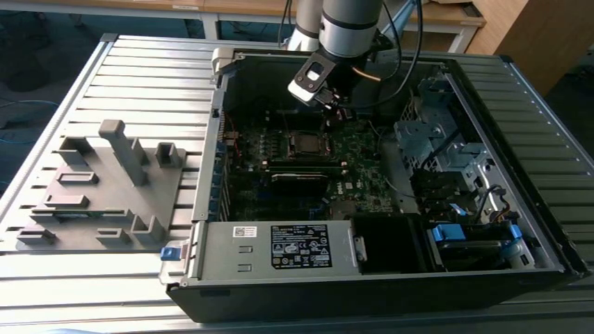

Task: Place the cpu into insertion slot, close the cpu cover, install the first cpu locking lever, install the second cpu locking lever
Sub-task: 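Close the cpu cover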

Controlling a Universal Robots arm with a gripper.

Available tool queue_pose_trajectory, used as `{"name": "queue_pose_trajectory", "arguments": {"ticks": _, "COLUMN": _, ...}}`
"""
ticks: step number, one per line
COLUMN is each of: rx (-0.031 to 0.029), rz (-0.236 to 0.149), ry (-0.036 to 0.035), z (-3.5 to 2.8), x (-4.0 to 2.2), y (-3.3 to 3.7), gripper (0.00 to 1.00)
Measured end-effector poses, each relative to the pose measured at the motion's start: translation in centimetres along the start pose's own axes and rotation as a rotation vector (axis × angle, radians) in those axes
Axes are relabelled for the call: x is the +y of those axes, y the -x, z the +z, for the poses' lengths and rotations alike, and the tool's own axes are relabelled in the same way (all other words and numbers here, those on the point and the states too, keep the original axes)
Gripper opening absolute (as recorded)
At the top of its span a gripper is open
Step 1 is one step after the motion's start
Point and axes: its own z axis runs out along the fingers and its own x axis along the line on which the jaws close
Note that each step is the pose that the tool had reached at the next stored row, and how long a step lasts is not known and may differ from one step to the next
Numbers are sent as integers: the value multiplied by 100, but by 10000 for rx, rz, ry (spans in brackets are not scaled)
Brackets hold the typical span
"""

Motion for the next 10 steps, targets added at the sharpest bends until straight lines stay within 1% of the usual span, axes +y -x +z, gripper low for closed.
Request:
{"name": "queue_pose_trajectory", "arguments": {"ticks": 3, "rx": 13, "rz": -462, "ry": -7, "z": 1, "x": 0, "y": 0, "gripper": 11}}
{"name": "queue_pose_trajectory", "arguments": {"ticks": 10, "rx": 45, "rz": -1691, "ry": -26, "z": 6, "x": 0, "y": 0, "gripper": 11}}
